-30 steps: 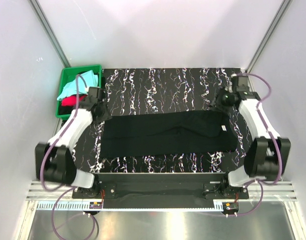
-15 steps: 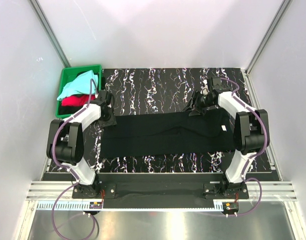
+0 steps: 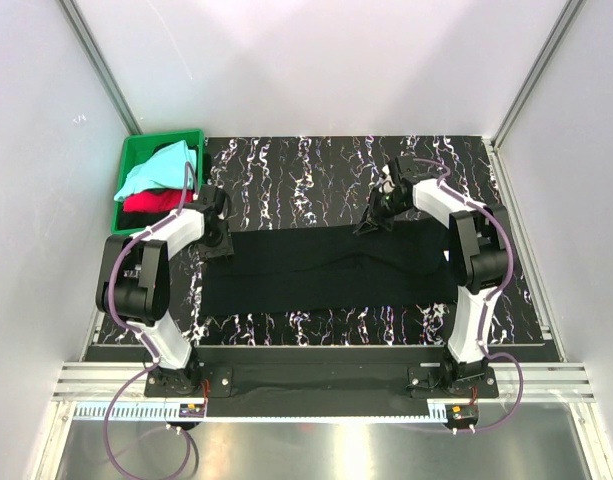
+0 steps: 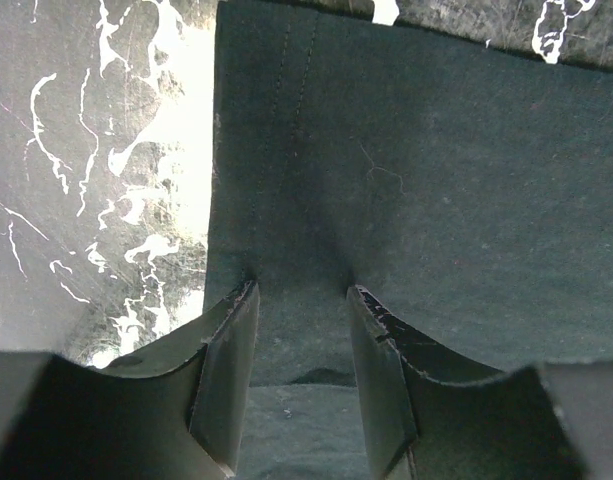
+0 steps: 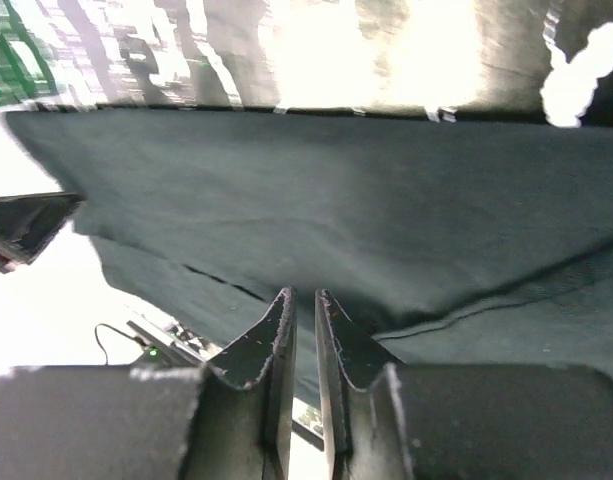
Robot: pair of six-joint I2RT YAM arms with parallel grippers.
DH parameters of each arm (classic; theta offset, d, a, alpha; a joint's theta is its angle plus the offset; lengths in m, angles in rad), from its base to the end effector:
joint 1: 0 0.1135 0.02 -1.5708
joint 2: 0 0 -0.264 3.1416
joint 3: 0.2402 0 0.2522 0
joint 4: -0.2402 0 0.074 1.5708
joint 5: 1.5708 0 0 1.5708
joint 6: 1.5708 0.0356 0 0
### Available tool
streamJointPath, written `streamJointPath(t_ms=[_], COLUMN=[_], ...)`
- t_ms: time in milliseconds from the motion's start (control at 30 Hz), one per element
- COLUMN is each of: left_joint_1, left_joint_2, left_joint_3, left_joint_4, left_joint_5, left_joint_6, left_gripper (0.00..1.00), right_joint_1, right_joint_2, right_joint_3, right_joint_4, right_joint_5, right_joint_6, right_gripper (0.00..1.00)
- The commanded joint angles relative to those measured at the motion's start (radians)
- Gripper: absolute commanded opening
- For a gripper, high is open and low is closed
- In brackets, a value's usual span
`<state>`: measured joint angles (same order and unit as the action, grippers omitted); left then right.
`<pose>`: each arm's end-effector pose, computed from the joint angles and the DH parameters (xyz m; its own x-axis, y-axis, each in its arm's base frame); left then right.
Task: Fold and stack the t-shirts
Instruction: Fold the tshirt
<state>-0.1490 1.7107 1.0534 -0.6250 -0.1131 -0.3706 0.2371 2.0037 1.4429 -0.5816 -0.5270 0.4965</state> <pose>0.3156 -0.0433 0.1679 -0.9256 -0.2249 -0.3044 -0.2355 0.9719 -0.0022 0.3978 0.1146 0.1784 -0.9709 0.1890 -0.1473 0.0641 0.7973 0.6001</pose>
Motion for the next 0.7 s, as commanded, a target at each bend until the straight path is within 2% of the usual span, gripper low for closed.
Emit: streamJointPath(t_ms=[0, 333, 500, 533, 633, 667], left_joint_1=[0.003, 0.005, 0.002, 0.0, -0.017, -0.033], left_joint_2=[-0.003, -0.039, -0.094, -0.115, -0.151, -0.155], left_joint_3=[0.008, 0.016, 0.063, 0.069, 0.099, 0.105], left_joint_4=[0.027, 0.024, -0.008, -0.01, -0.019, -0.018], left_joint_5=[-0.02, -0.037, -0.028, -0.022, -0.005, 0.006], left_joint_6=[0.016, 0.021, 0.025, 0.025, 0.027, 0.018], left_gripper=[0.45, 0.45, 0.45, 0.46, 0.46, 0.46], right_joint_1=[0.021, 0.034, 0.034, 0.033, 0.004, -0.019], right_joint_2=[-0.005, -0.153, -0.23, -0.262, -0.337, -0.354], right_joint_3=[0.018, -0.237, -0.273, -0.247, -0.175, -0.161], right_joint_4=[-0.052, -0.063, -0.072, -0.101, -0.162, -0.172], right_joint_5=[0.039, 0.084, 0.065, 0.074, 0.175, 0.197], right_joint_6=[-0.018, -0.065, -0.072, -0.079, -0.104, -0.108], right_gripper=[0.19, 0.19, 0.22, 0.24, 0.36, 0.47])
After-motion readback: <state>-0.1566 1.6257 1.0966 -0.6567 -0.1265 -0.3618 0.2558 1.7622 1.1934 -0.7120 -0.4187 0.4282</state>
